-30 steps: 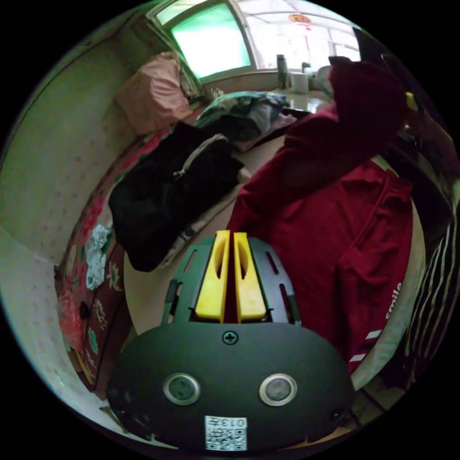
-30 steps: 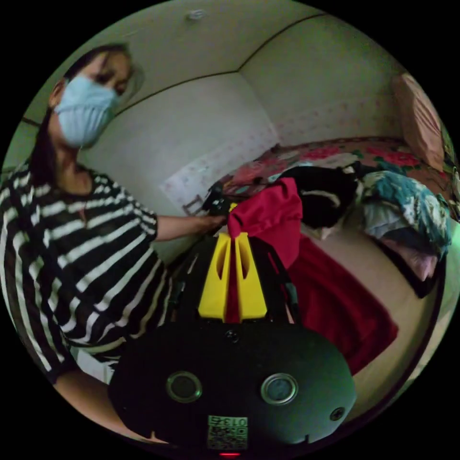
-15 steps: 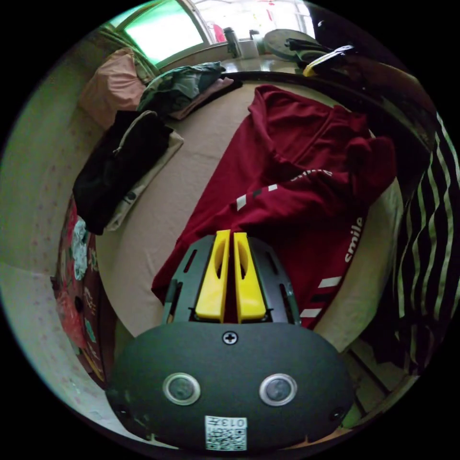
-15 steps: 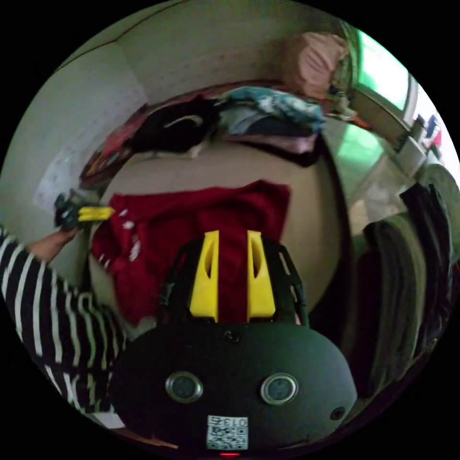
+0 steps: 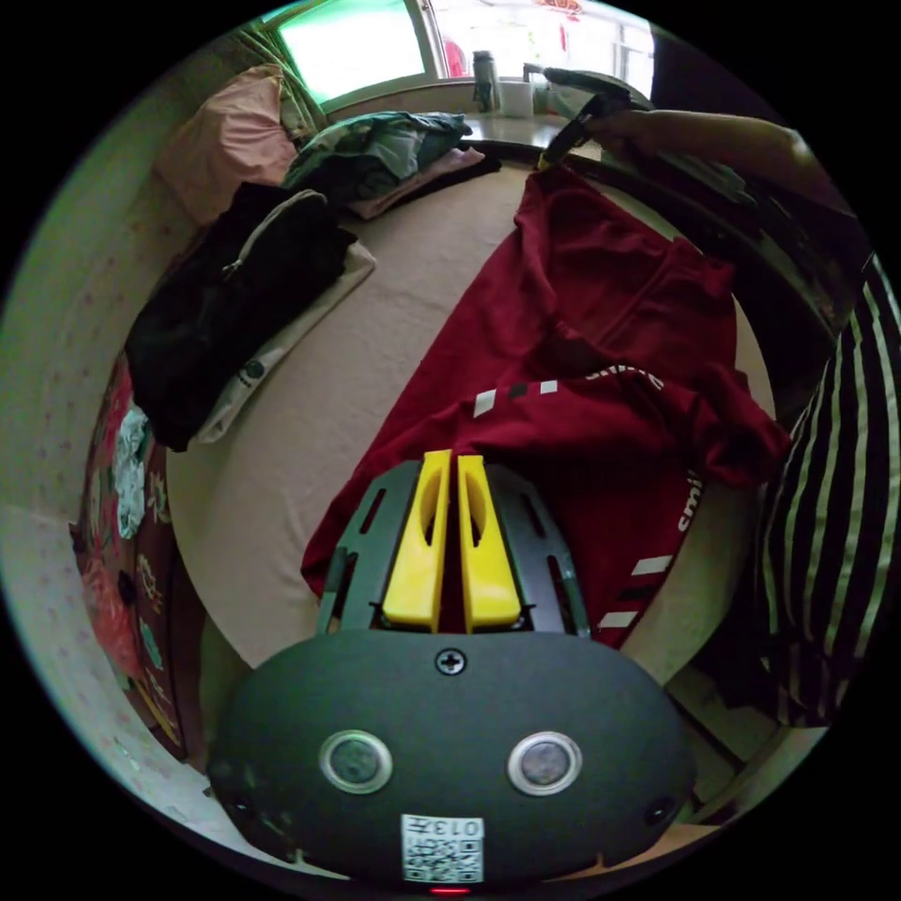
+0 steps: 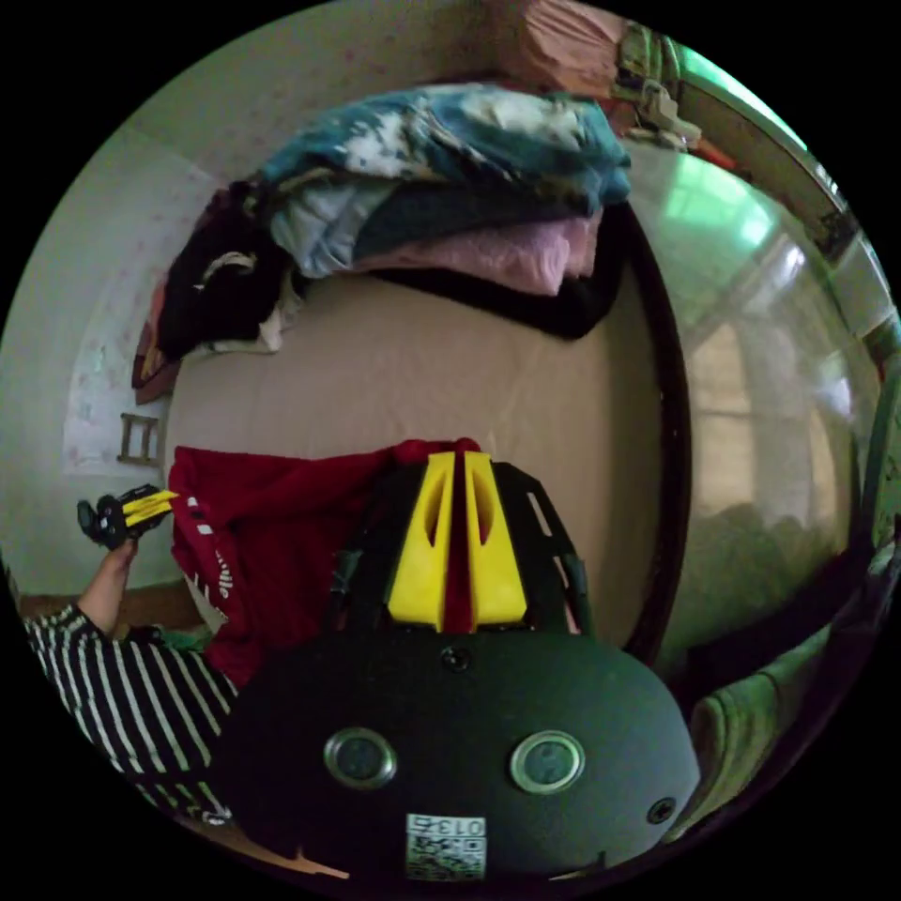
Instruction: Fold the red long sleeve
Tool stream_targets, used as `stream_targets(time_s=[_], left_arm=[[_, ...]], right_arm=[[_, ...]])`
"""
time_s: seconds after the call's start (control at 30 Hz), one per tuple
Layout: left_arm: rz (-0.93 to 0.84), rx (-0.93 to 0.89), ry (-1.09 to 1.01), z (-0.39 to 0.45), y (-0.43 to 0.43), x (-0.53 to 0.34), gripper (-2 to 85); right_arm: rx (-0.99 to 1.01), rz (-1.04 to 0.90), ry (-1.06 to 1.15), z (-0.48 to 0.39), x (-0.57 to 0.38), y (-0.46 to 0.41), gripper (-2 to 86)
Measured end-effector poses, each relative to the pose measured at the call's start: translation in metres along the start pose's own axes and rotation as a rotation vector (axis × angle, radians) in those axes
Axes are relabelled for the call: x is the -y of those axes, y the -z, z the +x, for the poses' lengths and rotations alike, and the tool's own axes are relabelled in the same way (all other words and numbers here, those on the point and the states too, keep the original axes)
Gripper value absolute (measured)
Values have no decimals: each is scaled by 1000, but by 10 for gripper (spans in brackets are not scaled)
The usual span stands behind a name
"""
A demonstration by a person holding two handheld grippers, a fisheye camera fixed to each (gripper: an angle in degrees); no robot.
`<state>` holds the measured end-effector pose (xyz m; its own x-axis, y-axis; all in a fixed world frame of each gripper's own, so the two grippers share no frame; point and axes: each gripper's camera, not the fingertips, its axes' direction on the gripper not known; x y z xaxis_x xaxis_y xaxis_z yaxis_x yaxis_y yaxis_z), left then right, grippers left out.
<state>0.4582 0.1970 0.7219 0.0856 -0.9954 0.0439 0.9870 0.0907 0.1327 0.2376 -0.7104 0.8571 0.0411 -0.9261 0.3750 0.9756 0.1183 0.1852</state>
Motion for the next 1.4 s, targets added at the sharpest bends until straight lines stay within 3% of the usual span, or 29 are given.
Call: stream_targets(time_s=[0.23,0.37,0.53,0.63,0.73,0.83,0.97,1.1,1.17,1.3,1.4], left_arm=[[48,-6,-5,3,56,-37,4],[-43,-60,26,11,45,-64,6],[-170,-160,60,14,18,-80,17],[-156,-254,100,4,33,-96,28],[10,-338,264,-27,67,-117,30],[125,-193,374,-59,93,-124,38],[-27,-31,380,-88,69,-102,69],[-100,-77,415,-113,36,-97,33],[-185,-23,316,-113,25,-93,10],[-180,94,390,-134,36,-105,4],[-141,-5,482,-159,47,-130,12]], right_arm=[[-68,332,260,-51,-143,87,16],[-109,275,167,-64,-222,56,16],[-114,68,-28,-61,-280,-2,25],[-88,133,-99,-52,-278,21,64],[-122,189,-109,-48,-252,35,80],[-121,165,-116,-45,-209,19,104],[-66,73,-94,-48,-166,-14,99],[-161,-71,-59,-57,-141,-36,36],[-188,-56,-44,-59,-135,-30,26],[-170,49,-79,-49,-137,-18,23],[-119,75,-109,-40,-155,-14,45]])
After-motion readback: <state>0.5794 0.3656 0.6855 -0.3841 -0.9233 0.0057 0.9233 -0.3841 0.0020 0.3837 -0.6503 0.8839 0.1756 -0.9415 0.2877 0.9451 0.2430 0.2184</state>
